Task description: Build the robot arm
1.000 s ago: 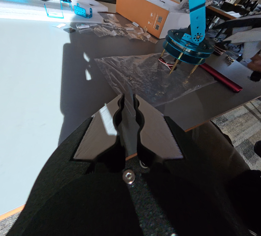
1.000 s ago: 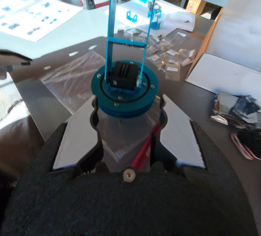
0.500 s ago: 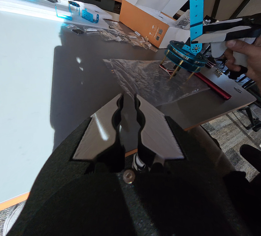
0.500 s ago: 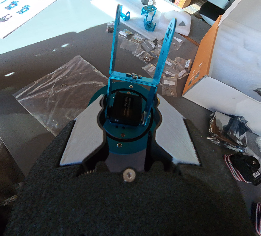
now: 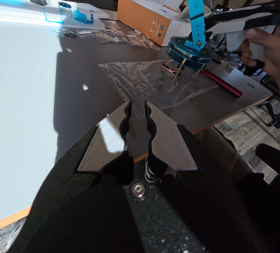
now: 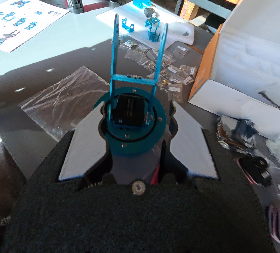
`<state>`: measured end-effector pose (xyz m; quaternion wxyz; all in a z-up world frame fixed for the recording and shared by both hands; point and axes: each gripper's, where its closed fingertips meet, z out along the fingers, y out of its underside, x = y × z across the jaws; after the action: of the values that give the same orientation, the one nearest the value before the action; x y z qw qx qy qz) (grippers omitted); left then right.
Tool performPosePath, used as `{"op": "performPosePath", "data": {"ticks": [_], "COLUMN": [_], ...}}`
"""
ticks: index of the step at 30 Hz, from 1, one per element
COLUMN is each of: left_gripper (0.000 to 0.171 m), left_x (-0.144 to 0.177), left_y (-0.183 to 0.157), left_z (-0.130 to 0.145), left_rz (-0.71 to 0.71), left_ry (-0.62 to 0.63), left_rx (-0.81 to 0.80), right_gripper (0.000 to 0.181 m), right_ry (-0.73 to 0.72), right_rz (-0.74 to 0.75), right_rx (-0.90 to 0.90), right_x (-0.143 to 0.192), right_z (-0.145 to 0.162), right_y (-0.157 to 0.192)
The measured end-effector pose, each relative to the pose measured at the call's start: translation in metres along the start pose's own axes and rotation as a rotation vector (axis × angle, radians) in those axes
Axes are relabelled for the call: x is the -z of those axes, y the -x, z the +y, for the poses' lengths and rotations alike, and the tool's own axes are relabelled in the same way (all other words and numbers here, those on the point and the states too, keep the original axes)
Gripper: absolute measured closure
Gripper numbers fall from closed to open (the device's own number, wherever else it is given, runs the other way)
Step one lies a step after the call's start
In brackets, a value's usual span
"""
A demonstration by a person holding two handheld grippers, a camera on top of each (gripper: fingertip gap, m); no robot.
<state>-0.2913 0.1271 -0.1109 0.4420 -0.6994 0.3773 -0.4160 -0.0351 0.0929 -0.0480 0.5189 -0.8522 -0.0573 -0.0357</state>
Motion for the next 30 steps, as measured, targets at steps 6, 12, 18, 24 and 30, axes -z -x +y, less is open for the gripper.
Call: {"op": "performPosePath", "data": {"ticks": [6, 12, 18, 24, 30], "left_gripper": [0.147, 0.145, 0.141, 0.134, 0.131], "left_x": [-0.013, -0.053, -0.078, -0.099, -0.12], "left_y": [-0.048, -0.127, -0.197, -0.243, -0.254], "left_z": [0.002, 0.016, 0.048, 0.057, 0.059], "left_rz": [0.089, 0.15, 0.089, -0.019, -0.313], "left_ry": [0.032, 0.042, 0.041, -0.024, -0.101], "left_rx": [-0.074, -0.177, -0.355, -0.601, -1.035], "right_gripper": [0.098, 0.12, 0.142, 0.158, 0.161], "right_ry": [0.297, 0.35, 0.372, 0.387, 0.367], "right_rz": [-0.062, -0.024, -0.026, -0.015, -0.12], "right_rx": [-0.078, -0.094, -0.138, -0.213, -0.361], "right_x": [0.072, 0.073, 0.071, 0.101, 0.135], "right_z": [0.118, 0.162, 0.171, 0.186, 0.197], "right_y": [-0.014, -0.012, -0.004, -0.001, 0.014]}}
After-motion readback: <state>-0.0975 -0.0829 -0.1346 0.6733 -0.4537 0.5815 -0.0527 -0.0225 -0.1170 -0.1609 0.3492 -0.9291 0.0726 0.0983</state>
